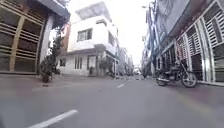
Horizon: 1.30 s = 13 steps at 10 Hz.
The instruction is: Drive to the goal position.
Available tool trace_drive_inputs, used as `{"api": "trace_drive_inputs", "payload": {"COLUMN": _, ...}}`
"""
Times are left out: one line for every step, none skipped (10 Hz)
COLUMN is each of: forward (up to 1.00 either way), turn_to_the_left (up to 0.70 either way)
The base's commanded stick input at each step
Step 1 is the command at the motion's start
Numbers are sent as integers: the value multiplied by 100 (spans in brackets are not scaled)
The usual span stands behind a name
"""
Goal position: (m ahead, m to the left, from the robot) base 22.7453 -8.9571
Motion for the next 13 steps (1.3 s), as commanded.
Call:
{"api": "trace_drive_inputs", "payload": {"forward": 100, "turn_to_the_left": -40}}
{"api": "trace_drive_inputs", "payload": {"forward": 100, "turn_to_the_left": -40}}
{"api": "trace_drive_inputs", "payload": {"forward": 100, "turn_to_the_left": -40}}
{"api": "trace_drive_inputs", "payload": {"forward": 100, "turn_to_the_left": -40}}
{"api": "trace_drive_inputs", "payload": {"forward": 100, "turn_to_the_left": -40}}
{"api": "trace_drive_inputs", "payload": {"forward": 100, "turn_to_the_left": -40}}
{"api": "trace_drive_inputs", "payload": {"forward": 100, "turn_to_the_left": 10}}
{"api": "trace_drive_inputs", "payload": {"forward": 100, "turn_to_the_left": 40}}
{"api": "trace_drive_inputs", "payload": {"forward": 100, "turn_to_the_left": 40}}
{"api": "trace_drive_inputs", "payload": {"forward": 100, "turn_to_the_left": 40}}
{"api": "trace_drive_inputs", "payload": {"forward": 100, "turn_to_the_left": 40}}
{"api": "trace_drive_inputs", "payload": {"forward": 100, "turn_to_the_left": 40}}
{"api": "trace_drive_inputs", "payload": {"forward": 100, "turn_to_the_left": 40}}
